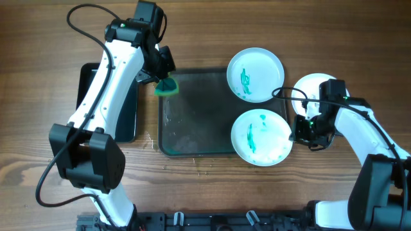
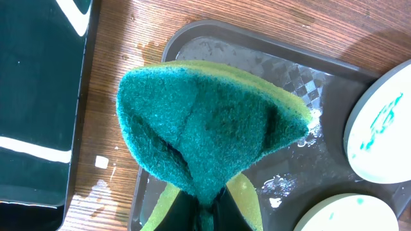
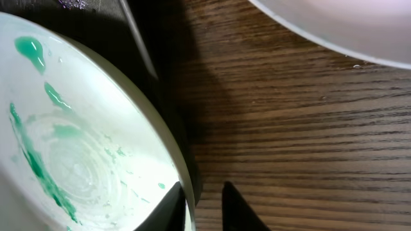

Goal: Clean dirty plates on tray and stack at the side
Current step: 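Grasp the lower-right plate with the right gripper and drag it left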

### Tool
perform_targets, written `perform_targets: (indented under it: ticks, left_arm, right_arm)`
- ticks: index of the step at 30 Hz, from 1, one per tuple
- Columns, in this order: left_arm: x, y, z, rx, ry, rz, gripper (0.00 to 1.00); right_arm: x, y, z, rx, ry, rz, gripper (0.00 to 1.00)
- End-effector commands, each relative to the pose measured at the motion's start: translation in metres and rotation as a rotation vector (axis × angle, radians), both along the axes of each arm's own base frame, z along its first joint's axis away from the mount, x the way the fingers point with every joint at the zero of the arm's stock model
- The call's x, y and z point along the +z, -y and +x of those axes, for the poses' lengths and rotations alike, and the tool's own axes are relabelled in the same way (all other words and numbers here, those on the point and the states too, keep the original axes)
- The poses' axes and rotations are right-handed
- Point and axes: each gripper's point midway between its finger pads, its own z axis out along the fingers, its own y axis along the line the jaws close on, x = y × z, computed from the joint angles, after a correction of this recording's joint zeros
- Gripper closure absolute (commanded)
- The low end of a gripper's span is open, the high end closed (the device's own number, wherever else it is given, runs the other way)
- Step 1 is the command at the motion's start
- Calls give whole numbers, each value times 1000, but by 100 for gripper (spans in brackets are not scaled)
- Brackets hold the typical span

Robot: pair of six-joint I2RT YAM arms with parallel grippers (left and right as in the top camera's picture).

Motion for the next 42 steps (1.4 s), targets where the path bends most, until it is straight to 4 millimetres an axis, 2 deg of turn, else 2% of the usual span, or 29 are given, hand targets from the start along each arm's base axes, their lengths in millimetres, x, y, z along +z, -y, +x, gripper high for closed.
perform_targets:
  ticks: [1, 3, 6, 9, 11, 13, 17, 18, 20, 24, 31, 36, 42]
  left_arm:
    - [15, 5, 3, -21, 42, -22, 96]
    - [15, 5, 3, -21, 42, -22, 96]
    - [15, 5, 3, -21, 42, -22, 96]
    - [15, 5, 3, -21, 41, -22, 96]
    - [15, 5, 3, -21, 41, -22, 96]
    - [15, 5, 3, -21, 42, -22, 96]
    - [15, 5, 3, -21, 42, -22, 96]
    - [15, 5, 3, -21, 42, -22, 96]
    - [15, 5, 3, -21, 42, -22, 96]
    - [15, 5, 3, -21, 42, -22, 96]
    - [15, 5, 3, -21, 41, -22, 96]
    - [15, 5, 3, -22, 42, -22, 96]
    - [15, 5, 3, -25, 41, -21, 96]
  right_arm:
    - [1, -6, 0, 36, 20, 15, 87]
    - [1, -15, 2, 75, 34, 13, 96]
    - [5, -27, 0, 110, 27, 14, 96]
    - [22, -45, 7, 150, 60, 14, 96]
    - [37, -62, 14, 182, 103, 18, 96]
    - [58, -95, 29, 207, 172, 34, 96]
    - [73, -142, 57, 180, 313, 17, 96]
    - [70, -154, 63, 185, 328, 26, 96]
    - [61, -167, 69, 182, 324, 36, 96]
    - [38, -196, 95, 68, 344, 97, 96]
    - [2, -217, 89, 59, 246, 155, 96]
    - [2, -225, 80, 61, 192, 209, 95]
    - [3, -227, 79, 67, 191, 220, 70]
